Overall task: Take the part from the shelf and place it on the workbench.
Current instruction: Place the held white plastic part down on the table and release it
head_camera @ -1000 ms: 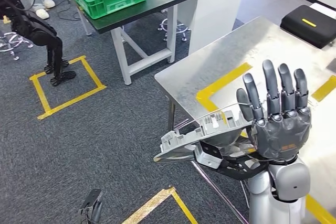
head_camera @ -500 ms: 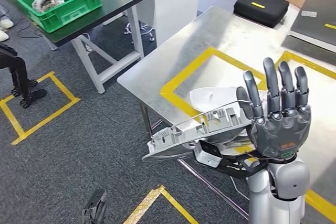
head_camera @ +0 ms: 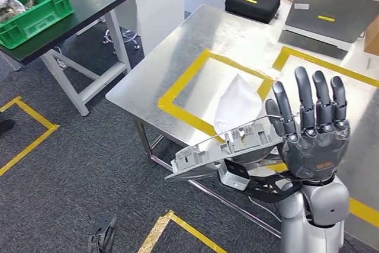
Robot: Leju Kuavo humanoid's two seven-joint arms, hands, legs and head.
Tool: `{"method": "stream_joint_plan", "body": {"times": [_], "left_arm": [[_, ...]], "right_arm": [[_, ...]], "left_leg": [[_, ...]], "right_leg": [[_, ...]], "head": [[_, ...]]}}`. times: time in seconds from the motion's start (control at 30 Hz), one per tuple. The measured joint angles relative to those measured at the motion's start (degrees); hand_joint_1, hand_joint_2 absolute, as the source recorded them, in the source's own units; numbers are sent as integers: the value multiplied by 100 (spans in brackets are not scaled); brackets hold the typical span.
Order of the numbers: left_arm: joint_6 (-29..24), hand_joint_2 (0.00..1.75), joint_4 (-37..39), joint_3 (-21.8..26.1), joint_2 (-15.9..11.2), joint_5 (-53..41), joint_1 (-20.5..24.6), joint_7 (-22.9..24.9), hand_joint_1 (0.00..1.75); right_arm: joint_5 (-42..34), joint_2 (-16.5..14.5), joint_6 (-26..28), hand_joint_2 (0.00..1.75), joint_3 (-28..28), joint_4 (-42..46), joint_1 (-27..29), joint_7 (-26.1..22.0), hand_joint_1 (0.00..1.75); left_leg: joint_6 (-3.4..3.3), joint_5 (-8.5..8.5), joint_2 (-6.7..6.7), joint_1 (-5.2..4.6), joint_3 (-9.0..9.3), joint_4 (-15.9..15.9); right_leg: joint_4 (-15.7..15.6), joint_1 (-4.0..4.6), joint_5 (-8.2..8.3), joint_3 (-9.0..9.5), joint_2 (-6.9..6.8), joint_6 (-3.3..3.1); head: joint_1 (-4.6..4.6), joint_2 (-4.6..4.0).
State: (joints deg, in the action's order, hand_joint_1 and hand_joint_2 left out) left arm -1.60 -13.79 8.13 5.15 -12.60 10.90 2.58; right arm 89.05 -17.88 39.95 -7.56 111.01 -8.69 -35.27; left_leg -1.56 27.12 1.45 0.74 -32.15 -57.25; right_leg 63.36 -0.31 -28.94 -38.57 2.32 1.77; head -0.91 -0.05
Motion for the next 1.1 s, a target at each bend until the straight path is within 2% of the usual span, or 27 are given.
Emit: {"method": "stream_joint_plan", "body": {"times": [0.03, 0.07, 0.1, 0.13, 0.17, 0.2, 0.23, 0.3, 0.33, 0.37, 0.4, 0.47, 0.53, 0.57, 0.6, 0.63, 0.67, 0.7, 0.77, 0.8, 0.83, 0.9, 0.93, 1.0, 1.03, 1.07, 1.1], "left_arm": [[1, 0, 0, 0, -6, -6, -12, -4, 0], [3, 0, 0, 0, -13, -12, -25, -5, 0], [5, 0, 0, 0, -17, -16, -36, -5, 0], [8, 0, 0, 0, -20, -20, -39, -5, 0], [10, 0, 0, 0, -19, -25, -38, -6, 0], [15, 0, 0, 0, -15, -31, -34, -7, 0], [19, 0, 0, 0, -13, -38, -30, -8, 0], [24, 0, 0, 0, -10, -52, -28, -10, 0], [24, 0, 0, 0, -11, -56, -27, -11, 0], [24, 0, 0, 0, -10, -60, -22, -11, 0], [24, 0, 0, 0, -8, -61, -13, -12, 0], [24, 0, 0, 0, -6, -61, 4, -16, 0], [25, 0, 2, -1, -8, -61, -8, -20, 0], [25, 0, 3, -2, -8, -61, -23, -20, 0], [25, 0, 4, -2, -9, -62, -39, -20, 0], [25, 0, 4, -2, -10, -62, -50, -20, 0], [24, 0, 4, -2, -11, -62, -53, -20, 0], [24, 0, 4, -2, -14, -62, -51, -20, 0], [24, 0, 4, -2, -22, -68, -42, -20, 0], [22, 0, 4, -2, -24, -74, -38, -20, 0], [19, 0, 4, -3, -26, -86, -34, -20, 0], [10, 0, 4, -7, -7, -115, -13, -21, 0], [7, 0, 4, -9, -3, -131, 3, -21, 0], [8, 0, 4, -13, 7, -159, 29, -22, 0], [9, 0, 4, -15, 0, -176, 30, -23, 0], [10, 0, 4, -19, 2, -192, 25, -23, 0], [11, 0, 4, -26, 2, -208, 18, -23, 0]], "right_arm": [[0, 0, 0, 175, -4, -15, -5, -7, 0], [0, 0, 0, 175, -7, -31, -5, -16, 0], [0, 0, 0, 175, -7, -49, -4, -23, 0], [0, 0, 0, 175, -7, -63, -5, -27, 0], [0, 0, 0, 175, -7, -74, -5, -32, 0], [0, 0, 0, 175, -9, -80, -8, -33, 0], [0, 0, 0, 175, -11, -84, -15, -33, 0], [0, -1, 0, 175, -20, -86, -37, -33, 0], [0, -2, 0, 175, -23, -87, -47, -33, 0], [0, -2, 0, 175, -26, -87, -54, -33, 0], [0, -4, 1, 175, -26, -86, -57, -34, 0], [1, -10, 1, 175, -26, -91, -68, -39, 0], [1, -13, 0, 175, -27, -109, -75, -44, 0], [2, -13, 0, 175, -28, -120, -75, -47, 0], [2, -13, 0, 175, -28, -130, -75, -47, 0], [2, -13, 0, 175, -28, -139, -75, -47, 0], [2, -13, 0, 175, -28, -146, -76, -47, 0], [2, -13, 0, 175, -28, -151, -77, -47, 0], [2, -14, 0, 175, -29, -157, -80, -49, 0], [2, -14, 0, 175, -29, -158, -82, -54, 0], [1, -14, 0, 175, -29, -161, -83, -61, 0], [1, -13, 0, 175, -29, -163, -83, -75, 0], [0, -13, 0, 175, -28, -163, -85, -77, 0], [0, -13, 0, 175, -27, -164, -95, -74, 0], [0, -13, 0, 175, -26, -166, -100, -71, 0], [0, -13, 0, 175, -26, -168, -102, -69, 0], [0, -13, 0, 175, -26, -173, -101, -67, 0]], "left_leg": [[-11, 0, -81, -5, -5, 0], [-16, 3, -168, -8, -8, -2], [-17, 7, -255, -8, -10, -3], [-12, 13, -334, -7, -10, -5], [-2, 22, -402, -6, -5, -7], [16, 35, -464, -4, 5, -10], [43, 52, -519, -17, 16, -16], [101, 83, -624, -52, 35, -35], [128, 91, -680, -68, 44, -38], [154, 98, -744, -68, 61, -37], [190, 122, -748, -56, 77, -44], [250, 306, -545, -26, 9, -273], [271, 669, -275, -10, -291, -954], [270, 827, -228, -11, -478, -1348], [264, 899, -208, -12, -620, -1630], [251, 853, -197, -14, -674, -1711], [231, 701, -179, -15, -626, -1571], [204, 475, -131, -16, -488, -1236], [147, 147, 96, -8, -169, -487], [130, 84, 185, -9, -71, -253], [120, 88, 231, -14, -33, -152], [94, 71, 146, -23, -28, -103], [70, 50, 91, -14, -24, -75], [22, 13, -30, 13, -17, -25], [8, 10, -95, 11, -17, -21], [-1, 12, -166, 8, -20, -22], [-3, 16, -242, 6, -22, -24]], "right_leg": [[375, -8, -176, -176, -114, 22], [734, -21, -309, -346, -165, 46], [966, -33, -359, -455, -190, 66], [988, -45, -305, -461, -210, 82], [785, -53, -161, -350, -248, 92], [408, -57, 28, -144, -337, 94], [15, -35, 156, 81, -486, 92], [-489, 5, 264, 369, -687, 39], [-538, 29, 240, 396, -698, 4], [-544, 30, 247, 390, -624, -40], [-551, 26, 256, 392, -560, -76], [-574, 5, 276, 406, -434, -154], [-581, -3, 290, 409, -306, -205], [-579, 3, 294, 406, -231, -220], [-576, 12, 297, 404, -149, -225], [-570, 19, 300, 404, -64, -227], [-563, 23, 302, 405, 18, -226], [-555, 25, 303, 406, 95, -223], [-530, 27, 308, 389, 229, -202], [-519, 22, 318, 365, 286, -175], [-515, 11, 331, 338, 339, -142], [-526, -9, 362, 287, 426, -65], [-510, -6, 342, 252, 380, -35], [-195, 6, 129, 79, 124, 16], [136, 4, -48, -78, -31, 36], [525, -6, -219, -257, -122, 55], [844, -17, -320, -408, -167, 72]], "head": [[-13, 0], [-12, 0], [-12, -1], [-12, -1], [-13, -1], [-13, -1], [-15, -1], [0, -1], [10, -1], [20, 0], [27, -1], [43, -1], [66, -1], [72, -1], [73, -1], [73, -1], [73, -1], [74, -1], [70, -1], [70, -1], [70, 0], [71, 0], [63, -1], [15, -1], [-12, -1], [-28, -1], [-27, -1]]}}
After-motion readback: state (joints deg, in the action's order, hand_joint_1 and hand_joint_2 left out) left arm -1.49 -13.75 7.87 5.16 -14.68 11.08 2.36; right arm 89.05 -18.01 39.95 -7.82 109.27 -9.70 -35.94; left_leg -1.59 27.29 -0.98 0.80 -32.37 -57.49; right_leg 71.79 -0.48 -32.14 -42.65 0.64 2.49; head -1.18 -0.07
